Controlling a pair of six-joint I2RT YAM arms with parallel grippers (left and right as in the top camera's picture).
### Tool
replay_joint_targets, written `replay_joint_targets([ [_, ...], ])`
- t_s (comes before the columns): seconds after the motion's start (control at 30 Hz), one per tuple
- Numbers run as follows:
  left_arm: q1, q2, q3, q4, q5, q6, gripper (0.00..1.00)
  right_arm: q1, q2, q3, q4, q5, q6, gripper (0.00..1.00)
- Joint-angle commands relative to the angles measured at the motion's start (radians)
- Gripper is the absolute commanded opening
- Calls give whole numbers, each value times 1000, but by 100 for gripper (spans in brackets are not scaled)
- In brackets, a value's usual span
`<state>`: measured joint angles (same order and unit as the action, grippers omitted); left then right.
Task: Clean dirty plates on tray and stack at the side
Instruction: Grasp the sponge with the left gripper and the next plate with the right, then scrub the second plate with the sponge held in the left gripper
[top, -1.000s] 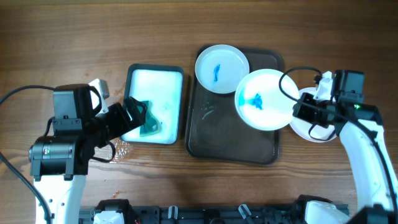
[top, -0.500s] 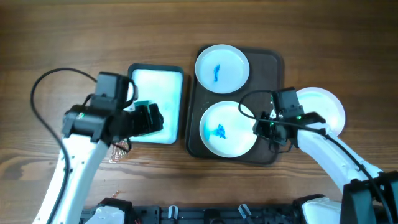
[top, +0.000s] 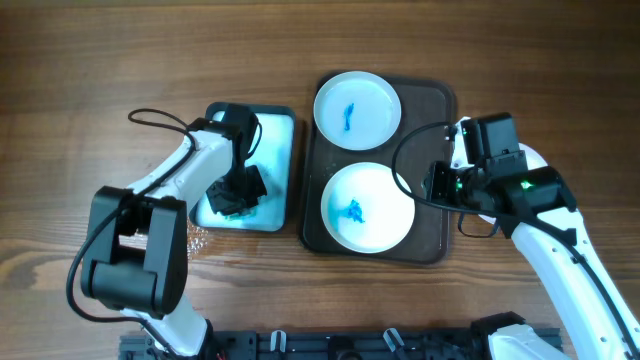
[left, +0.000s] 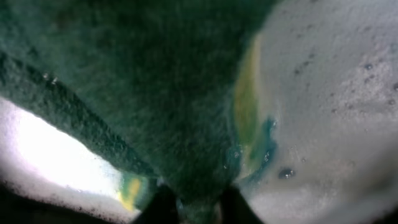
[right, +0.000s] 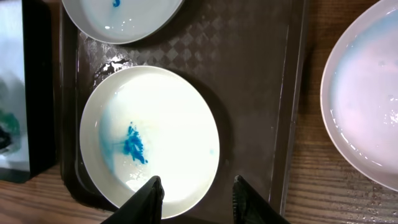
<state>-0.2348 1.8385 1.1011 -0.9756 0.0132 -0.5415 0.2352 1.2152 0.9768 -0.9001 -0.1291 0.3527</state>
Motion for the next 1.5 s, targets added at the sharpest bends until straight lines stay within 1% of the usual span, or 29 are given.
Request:
replay_joint_targets([
  [0.0,-3,43,4,25,-5,-15,4,1,-7,5,-8,17,-12,37],
  [0.07,-3,-11,29,-11,6,-13,5,1,-7,5,-19,18,-13,37],
  [0.1,-3,-45,42,-33,8,-13,13,1,-7,5,-21,18,-13,37],
  [0.13,-3,-74,51,-48,7,-13,30,1,-7,5,-21,18,-13,37],
  [0.17,-3,-127,60,-65,2,-12,44,1,-7,5,-21,18,-13,37],
  [0.23,-3,-202,60,-69,-43,-13,60,1,-7,5,-21,18,-12,37],
  [0.27,-3,-223,60,-68,-96,-13,65,1,-7,5,-21,18,-12,37],
  [0.37,-3,-212,35,-42,-240,-14,68,1,-7,5,-21,18,-12,37],
  [0.43,5,-187,-12,31,-266,-14,67,1,-7,5,-22,18,-11,37],
  [0.5,34,-128,-76,156,-265,-14,67,1,-7,5,-26,17,-11,37],
  [0.53,49,-99,-94,201,-265,-13,64,1,-7,5,-31,17,-11,37],
  [0.57,64,-69,-102,241,-265,-13,49,1,-7,5,-33,16,-11,37],
  [0.63,72,-49,-101,282,-264,-2,4,1,-7,5,-35,14,-11,37],
  [0.73,59,-69,-60,286,-145,143,4,1,-7,5,-36,-2,-12,37],
  [0.8,41,-93,-23,261,-67,206,5,1,-7,5,-35,-5,-11,37],
  [0.83,32,-104,-8,246,-39,223,12,1,-7,5,-36,-5,-11,37],
  [0.9,9,-127,13,208,-13,224,56,1,-7,5,-37,-5,-11,37],
  [0.93,2,-134,13,185,-13,224,66,1,-7,5,-39,-5,-11,37],
  [0.97,1,-135,13,157,-13,224,68,1,-7,5,-40,-5,-11,37],
  [1.0,1,-135,13,121,-14,224,69,1,-7,5,-40,-5,-11,37],
  [1.07,4,-135,10,80,-13,220,65,1,-7,5,-40,-5,-11,37],
  [1.13,4,-135,-7,80,-13,219,48,1,-7,5,-40,-5,-12,37],
  [1.2,4,-135,-67,137,-14,209,45,1,-7,4,-41,-5,-11,37],
  [1.23,4,-134,-123,199,-14,188,45,1,-7,0,-43,-5,-11,37],
  [1.27,4,-132,-170,254,-14,174,40,1,-7,-5,-43,-4,-11,38],
  [1.3,4,-129,-220,316,-13,159,26,1,-7,-12,-42,-2,-11,38],
  [1.33,4,-129,-242,336,-14,156,14,1,-7,-20,-35,4,-12,39],
  [1.37,4,-129,-250,343,-14,156,4,1,-3,-27,-32,24,-11,42],
  [1.47,4,-150,-207,286,-14,168,4,1,40,-30,-26,106,28,48],
])
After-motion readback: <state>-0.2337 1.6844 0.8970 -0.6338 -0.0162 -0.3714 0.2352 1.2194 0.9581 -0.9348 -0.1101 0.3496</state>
